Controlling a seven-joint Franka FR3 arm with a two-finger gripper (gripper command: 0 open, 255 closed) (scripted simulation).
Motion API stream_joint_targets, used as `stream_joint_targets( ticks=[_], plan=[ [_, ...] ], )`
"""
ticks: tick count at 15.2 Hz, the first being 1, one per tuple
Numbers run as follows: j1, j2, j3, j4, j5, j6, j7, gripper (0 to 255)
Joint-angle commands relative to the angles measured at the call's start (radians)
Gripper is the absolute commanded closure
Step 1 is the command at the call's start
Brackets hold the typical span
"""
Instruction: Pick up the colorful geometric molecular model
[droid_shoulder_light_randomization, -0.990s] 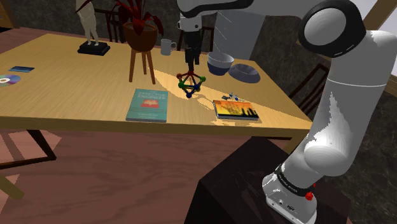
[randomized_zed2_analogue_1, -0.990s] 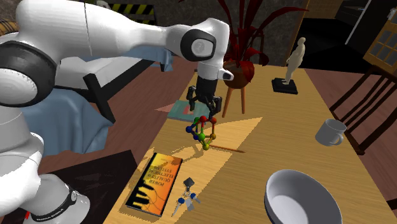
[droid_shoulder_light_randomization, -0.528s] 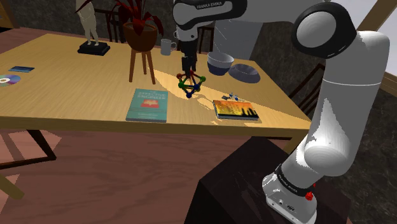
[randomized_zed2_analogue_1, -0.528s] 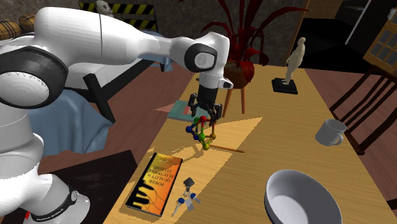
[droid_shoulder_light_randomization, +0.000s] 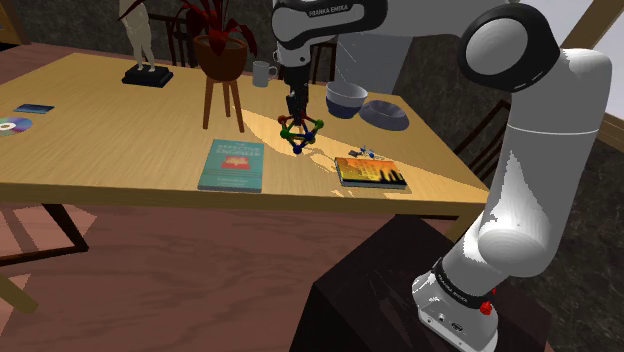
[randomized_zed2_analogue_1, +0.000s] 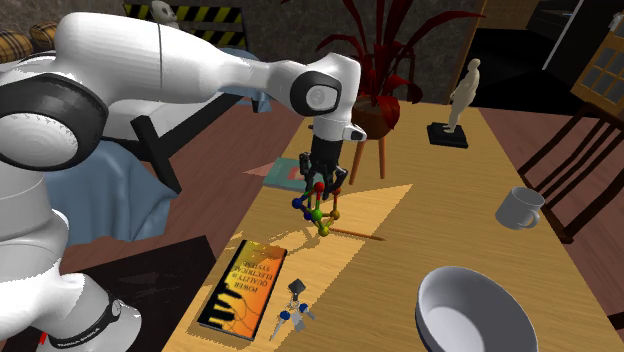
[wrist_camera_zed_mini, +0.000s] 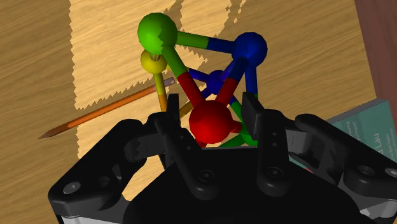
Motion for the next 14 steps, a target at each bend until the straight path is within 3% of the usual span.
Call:
stream_joint_targets(
  ticks=[1,4,14],
  plan=[
    [0.0,0.001,0.0,-0.001,0.0,0.0,0.0,255],
    [0.0,0.001,0.0,-0.002,0.0,0.001,0.001,255],
    [0.003,-0.01,0.001,0.117,0.001,-0.127,-0.01,255]
  ],
)
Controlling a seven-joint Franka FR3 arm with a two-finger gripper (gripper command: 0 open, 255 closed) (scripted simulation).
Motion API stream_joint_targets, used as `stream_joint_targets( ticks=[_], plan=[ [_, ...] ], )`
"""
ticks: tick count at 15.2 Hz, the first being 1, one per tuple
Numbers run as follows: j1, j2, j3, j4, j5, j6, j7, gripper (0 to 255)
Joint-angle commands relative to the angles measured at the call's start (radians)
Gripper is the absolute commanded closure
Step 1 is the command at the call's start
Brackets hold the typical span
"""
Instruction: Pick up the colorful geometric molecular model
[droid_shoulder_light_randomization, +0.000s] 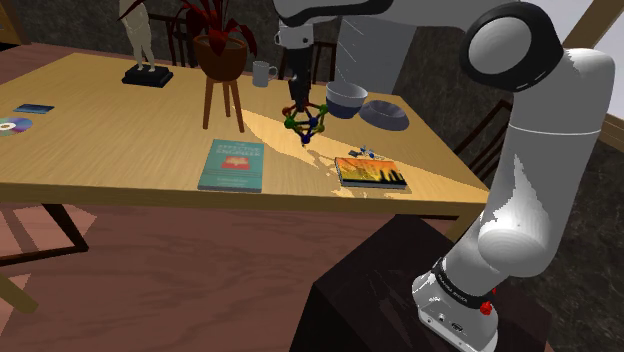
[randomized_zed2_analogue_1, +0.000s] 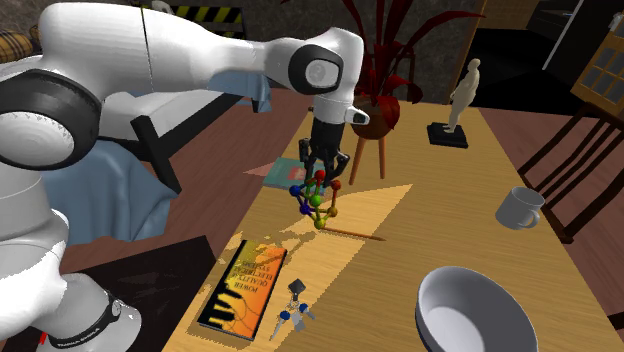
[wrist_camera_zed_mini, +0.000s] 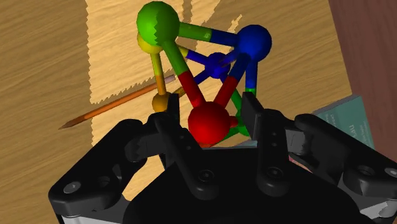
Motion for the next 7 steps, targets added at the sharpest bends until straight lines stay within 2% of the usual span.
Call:
stream_joint_targets(
  ticks=[1,7],
  plan=[
    [0.002,0.001,0.001,0.031,0.0,-0.029,0.0,255],
    [0.004,0.006,0.001,0.093,0.0,-0.087,-0.005,255]
  ],
)
